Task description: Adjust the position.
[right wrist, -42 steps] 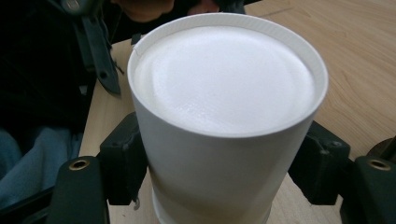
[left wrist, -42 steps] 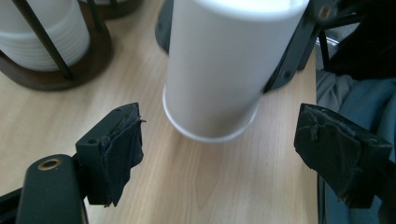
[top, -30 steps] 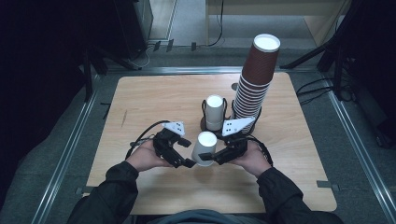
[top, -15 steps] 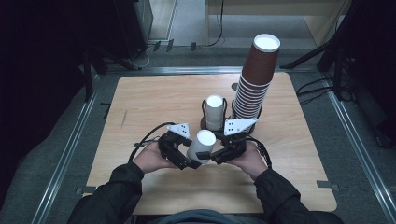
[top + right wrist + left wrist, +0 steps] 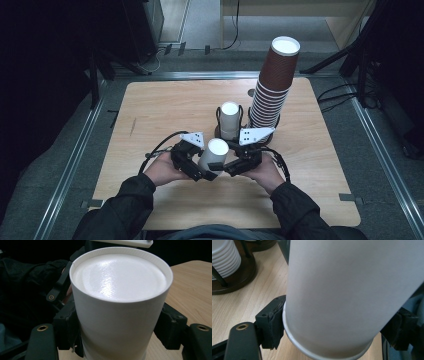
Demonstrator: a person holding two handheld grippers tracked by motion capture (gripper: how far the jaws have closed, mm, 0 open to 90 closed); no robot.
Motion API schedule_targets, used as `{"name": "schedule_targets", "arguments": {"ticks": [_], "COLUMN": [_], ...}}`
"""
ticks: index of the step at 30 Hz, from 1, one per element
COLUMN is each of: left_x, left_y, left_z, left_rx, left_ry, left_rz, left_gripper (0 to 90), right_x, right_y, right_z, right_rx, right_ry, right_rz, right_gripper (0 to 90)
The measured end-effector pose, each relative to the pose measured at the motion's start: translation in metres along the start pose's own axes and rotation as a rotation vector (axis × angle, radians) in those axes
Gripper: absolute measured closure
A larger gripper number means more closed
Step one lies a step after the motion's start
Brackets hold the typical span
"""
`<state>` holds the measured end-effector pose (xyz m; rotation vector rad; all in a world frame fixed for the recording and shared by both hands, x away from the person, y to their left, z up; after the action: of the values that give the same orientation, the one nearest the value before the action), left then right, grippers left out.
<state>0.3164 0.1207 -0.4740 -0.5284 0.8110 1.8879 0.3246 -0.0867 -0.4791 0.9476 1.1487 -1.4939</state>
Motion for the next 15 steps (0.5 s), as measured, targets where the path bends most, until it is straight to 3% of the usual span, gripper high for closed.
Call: {"name": "schedule_targets", "arguments": {"ticks": [15], "left_x": [0.0004], "left_y": [-0.003], "left_z": [0.0034], "left_rx": [0.014], "left_ry": [0.008], "left_rz": [0.007], "left_gripper": [25.3], "right_x": [-0.0014], "right_y": [0.0015], "right_z": [0.0019], "right_rx": [0.004], "right_ry": [-0.012], "right_rz": [-0.014], "right_gripper": [29.8]}}
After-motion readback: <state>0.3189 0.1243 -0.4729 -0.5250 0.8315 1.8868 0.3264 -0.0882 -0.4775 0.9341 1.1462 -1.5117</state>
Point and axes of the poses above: each handheld gripper's, and its own axes: z roughly backward along the jaws, x roughly out of its underside, y roughly to its right, the point moved 1 cm from there along -z, roughly forward along the jaws, and after that the axes turned 3 degrees about z, right-handed, at the moved point
